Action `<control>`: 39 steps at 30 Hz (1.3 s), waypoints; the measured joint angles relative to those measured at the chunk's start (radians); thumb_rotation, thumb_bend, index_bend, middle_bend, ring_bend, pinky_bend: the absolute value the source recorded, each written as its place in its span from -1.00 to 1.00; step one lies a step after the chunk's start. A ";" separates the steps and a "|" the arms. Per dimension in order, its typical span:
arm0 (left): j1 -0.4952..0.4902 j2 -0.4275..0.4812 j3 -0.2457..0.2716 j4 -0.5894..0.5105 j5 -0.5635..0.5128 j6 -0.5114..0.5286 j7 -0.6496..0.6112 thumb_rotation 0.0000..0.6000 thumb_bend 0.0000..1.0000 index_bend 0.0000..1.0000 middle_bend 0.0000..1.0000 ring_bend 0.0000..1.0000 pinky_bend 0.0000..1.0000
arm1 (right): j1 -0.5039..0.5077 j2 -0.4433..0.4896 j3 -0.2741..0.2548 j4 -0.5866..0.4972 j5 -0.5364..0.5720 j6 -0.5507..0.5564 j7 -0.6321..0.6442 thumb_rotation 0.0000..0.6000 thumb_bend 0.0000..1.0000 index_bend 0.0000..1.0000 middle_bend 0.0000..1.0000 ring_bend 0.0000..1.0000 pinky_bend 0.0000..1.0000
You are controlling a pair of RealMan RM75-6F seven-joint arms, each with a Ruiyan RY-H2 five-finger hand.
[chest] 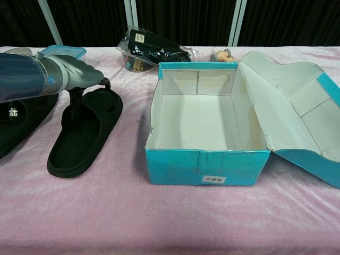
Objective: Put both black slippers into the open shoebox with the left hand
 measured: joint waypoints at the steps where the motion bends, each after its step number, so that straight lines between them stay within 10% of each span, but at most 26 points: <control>1: -0.002 -0.004 -0.002 0.006 -0.006 -0.009 -0.002 1.00 -0.93 -0.74 -0.89 -0.88 -1.00 | -0.001 -0.003 -0.001 0.003 0.003 -0.001 0.003 1.00 -0.42 -1.00 -0.95 -1.00 -0.83; 29: -0.045 0.087 0.010 -0.039 -0.131 -0.112 -0.136 1.00 -0.86 -0.79 -0.93 -0.88 -1.00 | -0.010 -0.059 -0.016 0.059 0.022 -0.038 0.048 1.00 -0.42 -1.00 -0.95 -1.00 -0.83; 39: -0.062 0.067 0.022 -0.012 -0.170 -0.102 -0.139 1.00 -0.72 -0.46 -0.77 -0.87 -1.00 | -0.015 -0.062 -0.015 0.072 0.030 -0.043 0.066 1.00 -0.42 -1.00 -0.95 -1.00 -0.83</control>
